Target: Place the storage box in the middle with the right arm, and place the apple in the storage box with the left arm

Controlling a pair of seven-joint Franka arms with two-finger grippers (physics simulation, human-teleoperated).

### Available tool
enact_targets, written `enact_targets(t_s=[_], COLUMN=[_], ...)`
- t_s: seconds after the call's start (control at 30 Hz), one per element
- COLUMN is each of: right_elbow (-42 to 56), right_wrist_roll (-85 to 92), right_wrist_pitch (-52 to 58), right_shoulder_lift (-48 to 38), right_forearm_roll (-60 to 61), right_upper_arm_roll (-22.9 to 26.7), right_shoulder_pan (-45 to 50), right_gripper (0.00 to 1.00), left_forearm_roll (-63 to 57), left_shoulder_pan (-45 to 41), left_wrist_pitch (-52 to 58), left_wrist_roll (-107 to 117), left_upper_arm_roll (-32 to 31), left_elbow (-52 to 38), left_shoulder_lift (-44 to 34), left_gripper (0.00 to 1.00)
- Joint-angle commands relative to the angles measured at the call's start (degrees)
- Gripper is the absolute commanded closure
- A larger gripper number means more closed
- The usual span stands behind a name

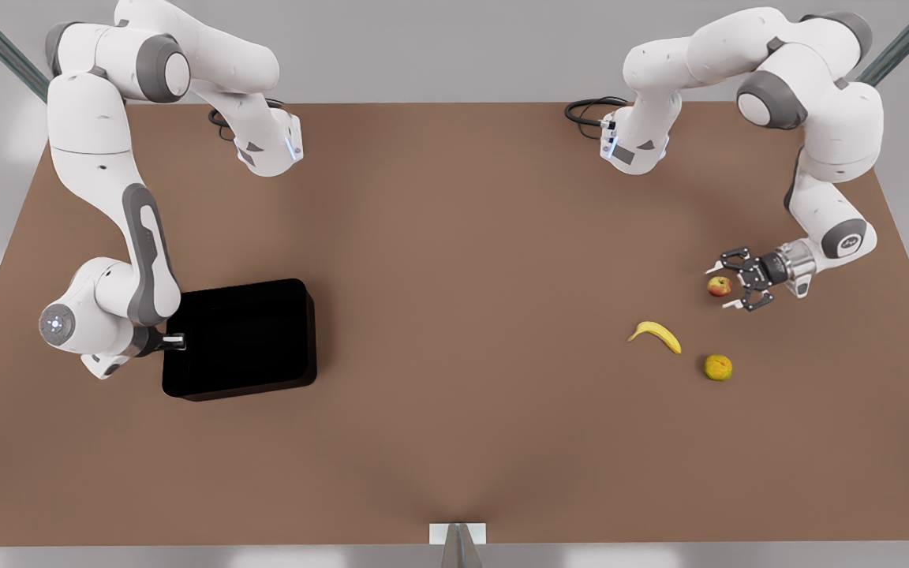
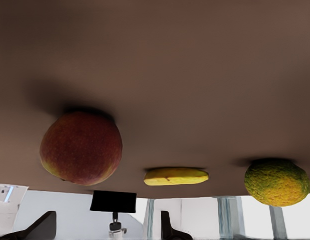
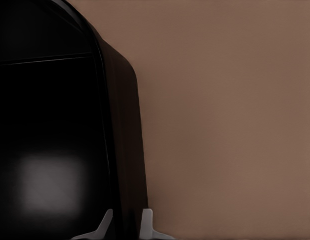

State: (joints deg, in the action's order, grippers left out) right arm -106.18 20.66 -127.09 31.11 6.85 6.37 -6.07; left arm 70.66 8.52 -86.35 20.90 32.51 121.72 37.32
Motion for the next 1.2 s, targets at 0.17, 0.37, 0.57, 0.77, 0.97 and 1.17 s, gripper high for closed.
enact_targets(t_s=[0.17,0.37,0.57,0.77,0.97,1.17], right_elbow=[0.2,3.6,7.1,20.2,24.6,28.7], right_wrist_roll=[2.0,2.4,-17.0,-36.1,-38.5,-39.8], right_wrist_pitch=[0.3,10.5,11.0,10.0,4.9,1.3], right_shoulder_lift=[-0.1,-3.9,-4.7,4.2,9.3,14.8], right_forearm_roll=[2.8,7.0,6.6,10.3,12.0,11.8], right_upper_arm_roll=[-0.1,-0.9,-13.7,-13.8,-16.8,-18.9], right_shoulder_pan=[0.4,0.7,5.7,23.7,27.2,29.3], right_gripper=[0.79,0.79,0.79,0.79,0.79,0.79], left_forearm_roll=[0.6,1.6,3.5,3.4,3.6,3.8], left_shoulder_pan=[0.6,2.3,2.7,3.3,3.4,4.8], left_wrist_pitch=[1.1,1.3,0.7,1.2,-0.2,0.6], left_wrist_roll=[-2.5,-4.1,-4.9,-7.0,-7.5,-8.3], left_upper_arm_roll=[-0.1,-0.3,-1.7,-1.7,-2.5,-2.9], left_elbow=[-1.7,-3.2,-3.0,-2.9,-2.6,-2.7], left_shoulder_lift=[2.9,5.1,6.1,6.8,6.7,6.8], left_gripper=[0.0,0.0,0.0,0.0,0.0,0.0])
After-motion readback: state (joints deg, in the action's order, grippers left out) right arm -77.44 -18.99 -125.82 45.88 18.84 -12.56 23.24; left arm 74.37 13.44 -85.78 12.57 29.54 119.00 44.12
